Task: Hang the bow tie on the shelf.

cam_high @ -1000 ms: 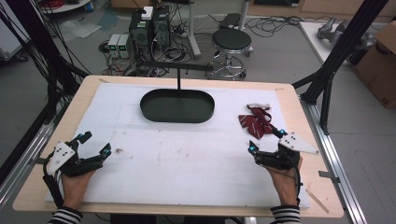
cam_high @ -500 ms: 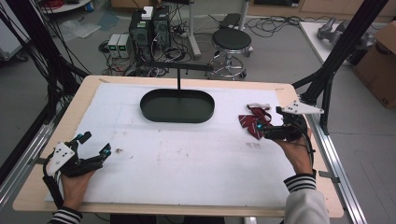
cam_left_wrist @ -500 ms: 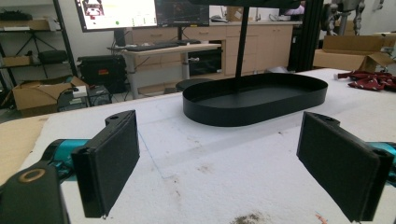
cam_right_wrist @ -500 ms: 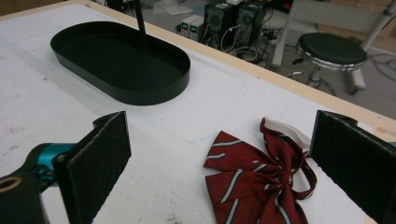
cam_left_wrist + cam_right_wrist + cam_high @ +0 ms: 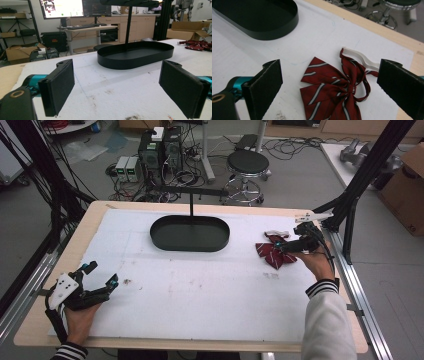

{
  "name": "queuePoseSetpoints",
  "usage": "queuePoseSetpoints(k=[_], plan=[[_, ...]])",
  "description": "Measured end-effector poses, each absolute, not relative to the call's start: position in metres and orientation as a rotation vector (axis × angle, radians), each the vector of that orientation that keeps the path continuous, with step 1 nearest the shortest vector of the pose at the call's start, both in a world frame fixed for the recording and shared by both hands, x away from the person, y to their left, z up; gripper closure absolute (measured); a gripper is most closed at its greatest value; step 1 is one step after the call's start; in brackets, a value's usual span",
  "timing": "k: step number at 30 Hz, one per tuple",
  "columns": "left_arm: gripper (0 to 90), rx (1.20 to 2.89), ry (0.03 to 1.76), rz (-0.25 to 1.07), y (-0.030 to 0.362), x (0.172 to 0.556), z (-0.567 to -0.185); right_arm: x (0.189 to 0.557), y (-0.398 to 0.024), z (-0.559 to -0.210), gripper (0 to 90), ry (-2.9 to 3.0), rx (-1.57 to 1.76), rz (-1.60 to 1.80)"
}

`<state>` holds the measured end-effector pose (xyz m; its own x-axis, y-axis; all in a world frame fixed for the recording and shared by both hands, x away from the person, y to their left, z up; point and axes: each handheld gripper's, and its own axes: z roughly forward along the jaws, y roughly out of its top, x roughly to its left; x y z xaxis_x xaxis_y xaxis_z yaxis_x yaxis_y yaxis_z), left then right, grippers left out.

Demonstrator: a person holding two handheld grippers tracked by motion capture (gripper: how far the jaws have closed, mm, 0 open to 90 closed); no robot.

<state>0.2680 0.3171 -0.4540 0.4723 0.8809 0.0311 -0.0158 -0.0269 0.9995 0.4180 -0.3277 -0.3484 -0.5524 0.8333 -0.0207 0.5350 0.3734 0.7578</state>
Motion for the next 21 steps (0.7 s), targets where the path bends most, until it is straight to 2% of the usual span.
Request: queuePoseSetpoints(k=[10, 13, 21], plan=[[13.4, 1.427, 0.819, 0.866, 0.317, 0.268, -0.454, 0.447, -0.336, -0.379, 6.7, 2.27, 1.309, 0.914], [13.4, 1.428, 0.819, 0.869, 0.316, 0.268, -0.454, 0.453, -0.337, -0.384, 16.9, 2.294, 1.314, 0.897], [13.4, 1.428, 0.815, 0.874, 0.316, 0.268, -0.454, 0.465, -0.335, -0.385, 18.5, 2.331, 1.341, 0.788]])
